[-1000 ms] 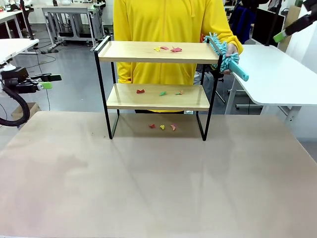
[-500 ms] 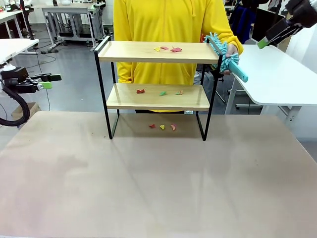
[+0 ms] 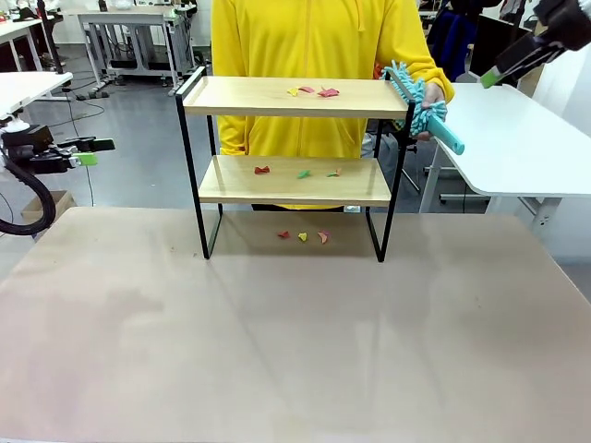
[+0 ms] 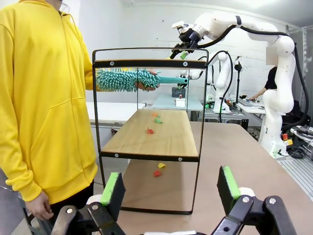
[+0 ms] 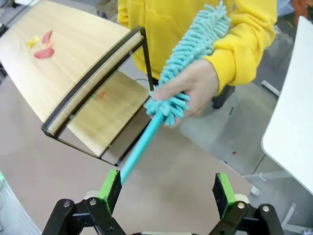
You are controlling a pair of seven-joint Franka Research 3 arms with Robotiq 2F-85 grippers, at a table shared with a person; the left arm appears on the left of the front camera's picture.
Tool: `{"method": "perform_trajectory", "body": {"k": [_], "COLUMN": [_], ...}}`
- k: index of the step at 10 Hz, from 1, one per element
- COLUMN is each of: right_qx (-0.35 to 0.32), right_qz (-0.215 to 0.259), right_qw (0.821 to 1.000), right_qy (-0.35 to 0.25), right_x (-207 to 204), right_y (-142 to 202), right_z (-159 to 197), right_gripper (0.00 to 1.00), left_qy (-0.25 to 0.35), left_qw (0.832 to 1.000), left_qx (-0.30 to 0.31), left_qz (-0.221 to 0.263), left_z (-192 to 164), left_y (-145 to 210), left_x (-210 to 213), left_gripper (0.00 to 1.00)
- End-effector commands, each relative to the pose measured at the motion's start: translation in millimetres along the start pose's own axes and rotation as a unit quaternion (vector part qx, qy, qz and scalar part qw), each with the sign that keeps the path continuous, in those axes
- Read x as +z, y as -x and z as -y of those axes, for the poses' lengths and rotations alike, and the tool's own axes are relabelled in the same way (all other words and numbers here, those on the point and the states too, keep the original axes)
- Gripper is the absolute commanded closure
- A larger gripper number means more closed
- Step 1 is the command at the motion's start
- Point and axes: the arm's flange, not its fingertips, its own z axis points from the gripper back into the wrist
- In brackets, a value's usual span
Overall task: Clean the shelf.
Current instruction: Pick up the Duster handed by the human.
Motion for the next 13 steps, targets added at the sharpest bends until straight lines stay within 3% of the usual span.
{"method": "perform_trajectory", "body": {"k": [1,6,13], "right_qx": [-0.037,-0.117,-0.130], "right_qz": [0.020,0.043,-0.044], "right_qw": [0.998,0.985,0.984], "right_qy": [0.041,0.122,0.114], "right_x": [-12.6,-60.4,-91.6], "right_y": [-0.5,20.2,30.1], "right_z": [-46.3,-88.4,-86.0], "right_gripper": [0.00,0.00,0.00], "left_qy": [0.002,0.002,0.002], "left_qw": [1.000,1.000,1.000], "left_qx": [-0.003,-0.003,-0.003], "left_qz": [-0.001,-0.001,-0.001], "left_z": [-0.2,-0.2,-0.2], "left_y": [-2.2,-2.2,-2.2], "left_x": [1.0,1.0,1.0], "left_gripper": [0.00,0.00,0.00]}}
